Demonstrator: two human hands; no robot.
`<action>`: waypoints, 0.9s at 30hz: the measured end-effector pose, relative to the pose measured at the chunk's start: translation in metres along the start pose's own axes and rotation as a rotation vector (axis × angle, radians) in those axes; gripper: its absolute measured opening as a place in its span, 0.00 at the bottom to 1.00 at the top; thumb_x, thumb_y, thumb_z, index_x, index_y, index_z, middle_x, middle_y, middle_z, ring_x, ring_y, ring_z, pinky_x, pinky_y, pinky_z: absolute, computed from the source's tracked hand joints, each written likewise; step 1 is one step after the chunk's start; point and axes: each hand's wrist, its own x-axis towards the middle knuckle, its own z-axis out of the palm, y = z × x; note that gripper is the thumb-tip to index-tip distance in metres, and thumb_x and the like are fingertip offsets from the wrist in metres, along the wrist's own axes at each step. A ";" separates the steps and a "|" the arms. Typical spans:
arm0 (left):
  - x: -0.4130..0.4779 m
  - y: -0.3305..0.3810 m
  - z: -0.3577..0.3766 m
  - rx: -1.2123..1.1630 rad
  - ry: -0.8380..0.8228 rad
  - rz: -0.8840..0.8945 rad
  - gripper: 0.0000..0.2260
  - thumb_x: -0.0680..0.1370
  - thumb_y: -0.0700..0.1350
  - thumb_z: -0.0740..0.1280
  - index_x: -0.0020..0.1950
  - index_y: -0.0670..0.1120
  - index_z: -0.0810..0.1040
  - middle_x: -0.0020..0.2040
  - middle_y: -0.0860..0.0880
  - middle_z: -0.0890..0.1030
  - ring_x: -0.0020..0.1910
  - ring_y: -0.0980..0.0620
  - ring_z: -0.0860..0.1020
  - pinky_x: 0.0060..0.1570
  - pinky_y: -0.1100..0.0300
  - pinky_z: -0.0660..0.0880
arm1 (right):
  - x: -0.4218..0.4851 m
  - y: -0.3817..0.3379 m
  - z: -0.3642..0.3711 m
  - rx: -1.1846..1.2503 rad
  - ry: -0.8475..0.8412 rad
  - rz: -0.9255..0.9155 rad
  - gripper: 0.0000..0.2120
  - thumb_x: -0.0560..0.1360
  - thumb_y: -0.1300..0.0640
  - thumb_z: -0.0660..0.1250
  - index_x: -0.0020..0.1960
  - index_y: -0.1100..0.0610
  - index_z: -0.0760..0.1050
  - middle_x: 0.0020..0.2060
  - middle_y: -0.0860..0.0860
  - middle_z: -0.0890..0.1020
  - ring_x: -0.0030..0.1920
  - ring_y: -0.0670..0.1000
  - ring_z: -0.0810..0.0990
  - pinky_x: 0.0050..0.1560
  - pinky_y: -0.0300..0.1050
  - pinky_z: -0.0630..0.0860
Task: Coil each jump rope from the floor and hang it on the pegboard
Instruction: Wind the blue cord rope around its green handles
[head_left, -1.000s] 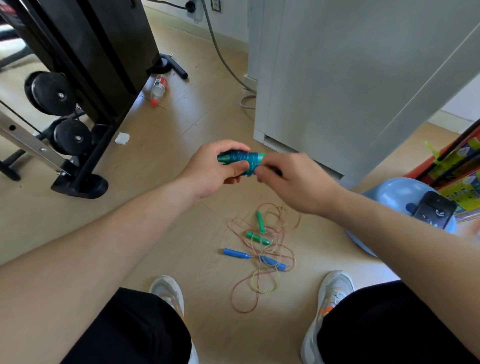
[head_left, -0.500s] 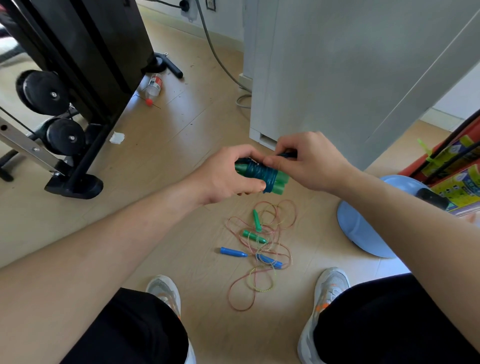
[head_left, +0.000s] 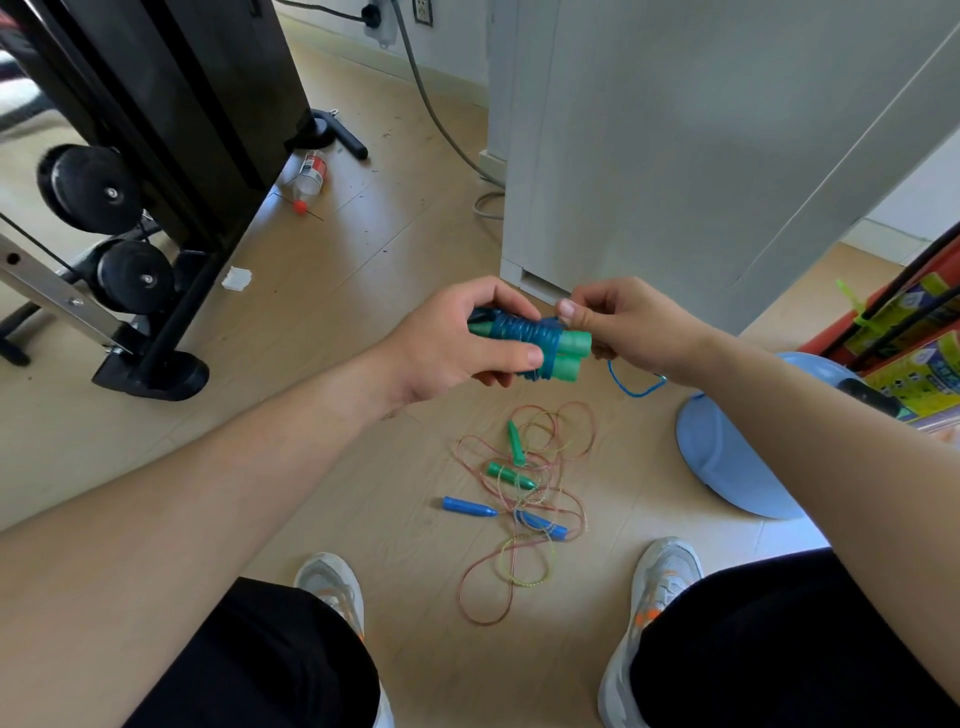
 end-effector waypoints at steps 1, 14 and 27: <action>0.000 0.000 -0.001 -0.052 0.024 -0.019 0.11 0.74 0.35 0.74 0.51 0.47 0.78 0.46 0.44 0.82 0.35 0.48 0.80 0.35 0.58 0.78 | 0.000 0.001 0.002 0.037 -0.013 0.027 0.28 0.75 0.41 0.63 0.45 0.69 0.75 0.29 0.51 0.70 0.30 0.47 0.68 0.31 0.36 0.70; 0.006 -0.017 -0.008 -0.321 0.357 -0.124 0.10 0.76 0.39 0.73 0.55 0.45 0.77 0.50 0.40 0.82 0.34 0.49 0.80 0.34 0.61 0.76 | -0.010 -0.018 0.058 -0.202 -0.007 0.073 0.21 0.84 0.48 0.54 0.38 0.52 0.76 0.30 0.48 0.73 0.24 0.44 0.71 0.29 0.44 0.74; 0.004 -0.008 -0.020 -0.016 0.205 -0.239 0.14 0.73 0.44 0.76 0.52 0.45 0.73 0.51 0.40 0.83 0.37 0.39 0.85 0.32 0.54 0.79 | -0.012 -0.007 0.029 -0.015 -0.126 0.054 0.12 0.83 0.56 0.62 0.57 0.44 0.81 0.28 0.50 0.67 0.29 0.51 0.67 0.31 0.47 0.74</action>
